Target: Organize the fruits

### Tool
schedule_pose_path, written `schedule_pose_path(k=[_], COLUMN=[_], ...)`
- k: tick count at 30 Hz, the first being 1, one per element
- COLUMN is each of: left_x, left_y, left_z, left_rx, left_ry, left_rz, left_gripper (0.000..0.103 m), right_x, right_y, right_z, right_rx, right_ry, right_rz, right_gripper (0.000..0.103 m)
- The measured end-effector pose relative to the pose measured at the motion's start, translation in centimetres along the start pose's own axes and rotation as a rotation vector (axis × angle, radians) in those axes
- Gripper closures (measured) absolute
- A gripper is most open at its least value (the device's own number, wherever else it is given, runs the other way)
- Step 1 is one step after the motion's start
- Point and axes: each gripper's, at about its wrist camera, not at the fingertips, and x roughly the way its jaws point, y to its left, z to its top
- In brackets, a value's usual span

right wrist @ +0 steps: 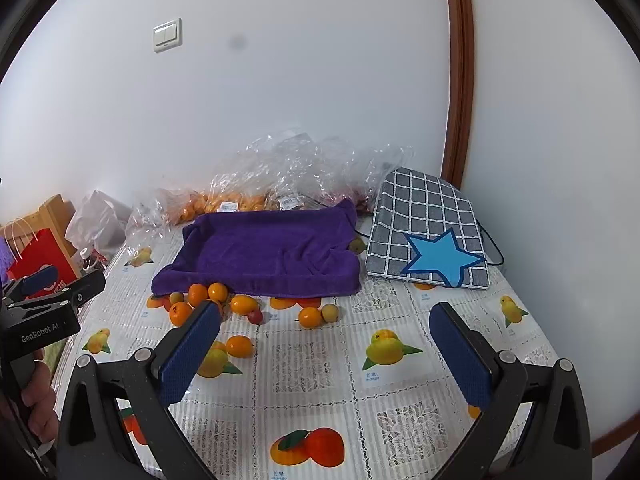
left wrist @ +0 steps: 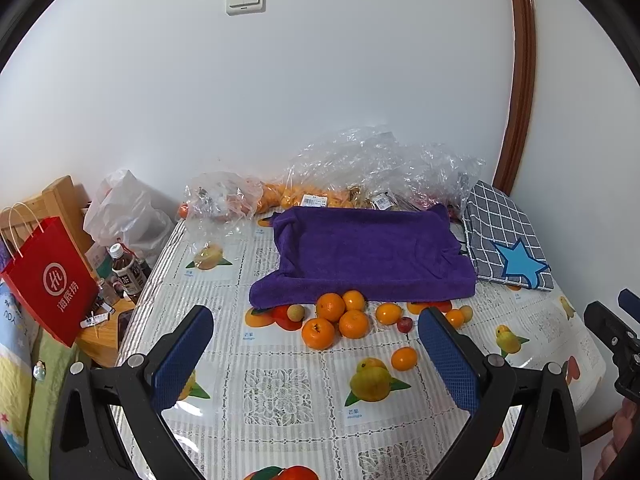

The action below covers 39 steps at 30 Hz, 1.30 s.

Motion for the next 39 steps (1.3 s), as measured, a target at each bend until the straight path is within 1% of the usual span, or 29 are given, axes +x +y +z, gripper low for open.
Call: schedule_pose_path(k=[28,39], left_x=[-0.2,-0.6], left_y=[0.2,0.3], left_z=[0.2,1.1], left_rx=[-0.001,0.003], left_ry=[-0.002,-0.006], left_rz=[0.001,-0.002], left_gripper=[0.000,0.000], right_x=[-0.6,-0.6], right_y=[-0.2,0.0], right_z=[-0.2,-0.3], right_rx=[0.013,0.013], right_ry=[-0.011,-0.011], right_rz=[0.012,0.015], right_gripper=[0.001,0.000])
